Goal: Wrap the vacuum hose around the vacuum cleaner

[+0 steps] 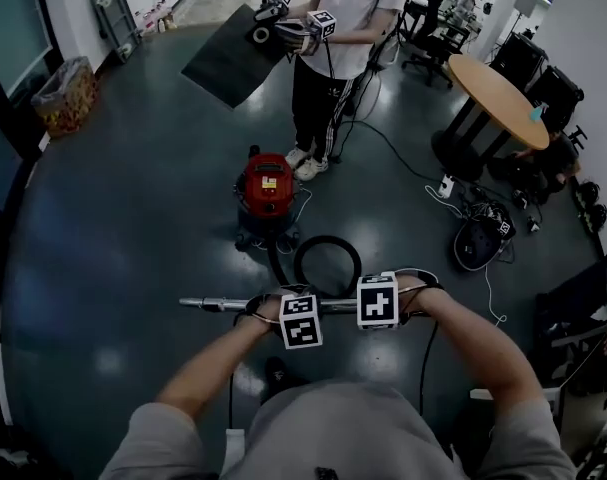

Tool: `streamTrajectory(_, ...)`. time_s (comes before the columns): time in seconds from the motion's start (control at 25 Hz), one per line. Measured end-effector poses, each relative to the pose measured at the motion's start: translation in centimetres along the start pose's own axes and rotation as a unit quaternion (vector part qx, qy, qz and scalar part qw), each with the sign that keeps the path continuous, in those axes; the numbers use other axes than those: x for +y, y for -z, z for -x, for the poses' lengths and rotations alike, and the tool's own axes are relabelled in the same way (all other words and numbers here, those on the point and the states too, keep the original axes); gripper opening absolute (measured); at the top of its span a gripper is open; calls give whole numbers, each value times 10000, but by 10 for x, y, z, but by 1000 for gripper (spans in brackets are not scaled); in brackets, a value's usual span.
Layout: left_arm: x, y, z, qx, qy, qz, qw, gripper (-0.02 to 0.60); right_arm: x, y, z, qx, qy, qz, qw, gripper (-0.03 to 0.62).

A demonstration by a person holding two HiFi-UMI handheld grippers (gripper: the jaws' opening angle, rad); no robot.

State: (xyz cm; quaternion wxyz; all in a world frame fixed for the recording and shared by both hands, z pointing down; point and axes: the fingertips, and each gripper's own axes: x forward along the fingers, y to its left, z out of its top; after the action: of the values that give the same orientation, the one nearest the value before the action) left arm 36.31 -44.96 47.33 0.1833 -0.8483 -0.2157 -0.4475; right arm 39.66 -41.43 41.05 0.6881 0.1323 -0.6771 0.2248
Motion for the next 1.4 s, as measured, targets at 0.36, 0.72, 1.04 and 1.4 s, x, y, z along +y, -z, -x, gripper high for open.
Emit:
streamTrajectory(0.36, 3, 26, -9, -463, -131, 975, 9941, 97, -24, -27, -9, -387, -186, -64, 9991, 156)
streamTrajectory(0.72, 36, -26, -28, -381, -596, 1459, 9868, 97, -58, 28, 26, -901, 901, 775, 9888, 164)
streamTrajectory(1.04, 49, -72, -84, -21, -461, 1910, 9805, 98, -93, 141, 43, -1467, 1142, 462, 9815, 166)
streamTrajectory(1.4, 90, -115, -125, 36, -837, 2496, 9647, 97, -110, 225, 69, -4061, 935, -1501, 8965, 163)
